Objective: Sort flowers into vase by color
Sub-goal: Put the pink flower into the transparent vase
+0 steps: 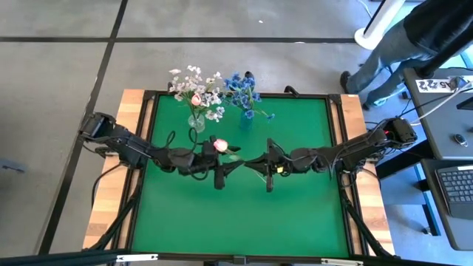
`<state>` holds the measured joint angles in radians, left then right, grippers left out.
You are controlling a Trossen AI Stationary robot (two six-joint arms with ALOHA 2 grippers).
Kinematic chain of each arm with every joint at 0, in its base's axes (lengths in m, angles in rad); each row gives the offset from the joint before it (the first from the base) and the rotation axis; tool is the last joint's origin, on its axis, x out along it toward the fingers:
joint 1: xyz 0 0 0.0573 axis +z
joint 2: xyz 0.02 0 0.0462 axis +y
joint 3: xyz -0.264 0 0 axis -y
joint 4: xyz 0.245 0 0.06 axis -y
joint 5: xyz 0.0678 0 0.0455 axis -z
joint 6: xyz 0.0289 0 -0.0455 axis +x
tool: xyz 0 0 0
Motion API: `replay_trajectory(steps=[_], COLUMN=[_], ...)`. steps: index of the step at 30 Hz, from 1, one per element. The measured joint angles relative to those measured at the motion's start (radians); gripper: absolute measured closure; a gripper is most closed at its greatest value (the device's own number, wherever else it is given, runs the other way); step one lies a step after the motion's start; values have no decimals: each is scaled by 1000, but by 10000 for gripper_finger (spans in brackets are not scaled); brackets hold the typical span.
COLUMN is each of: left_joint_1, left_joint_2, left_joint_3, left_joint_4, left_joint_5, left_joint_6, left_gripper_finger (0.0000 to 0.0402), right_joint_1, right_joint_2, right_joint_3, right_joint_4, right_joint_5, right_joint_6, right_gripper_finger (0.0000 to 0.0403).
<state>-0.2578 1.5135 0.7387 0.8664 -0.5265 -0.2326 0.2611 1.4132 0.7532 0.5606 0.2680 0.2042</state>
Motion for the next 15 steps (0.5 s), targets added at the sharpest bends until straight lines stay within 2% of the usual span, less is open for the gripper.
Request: replay_trajectory(steps=[2, 5, 10, 11, 15], left_joint_1=[0, -5, -64, -82, -142], left_joint_2=[0, 0, 0, -2, -38], left_joint_3=[0, 0, 1, 1, 1], left_joint_4=[-15, -33, -37, -38, -48], left_joint_5=[-23, -74, -223, -272, -446], left_joint_6=[0, 7, 80, 96, 203], left_gripper_finger=[169, 218, 364, 380, 392], right_joint_1=[0, -1, -1, -1, 2], right_joint_2=[0, 0, -1, -6, -55], right_joint_3=[0, 0, 0, 0, 1], right_joint_4=[-7, -16, -18, -23, -49], right_joint_5=[0, 13, 49, 52, 56], right_joint_6=[-3, -9, -26, -26, -53], right_gripper_finger=[403, 402, 386, 379, 332])
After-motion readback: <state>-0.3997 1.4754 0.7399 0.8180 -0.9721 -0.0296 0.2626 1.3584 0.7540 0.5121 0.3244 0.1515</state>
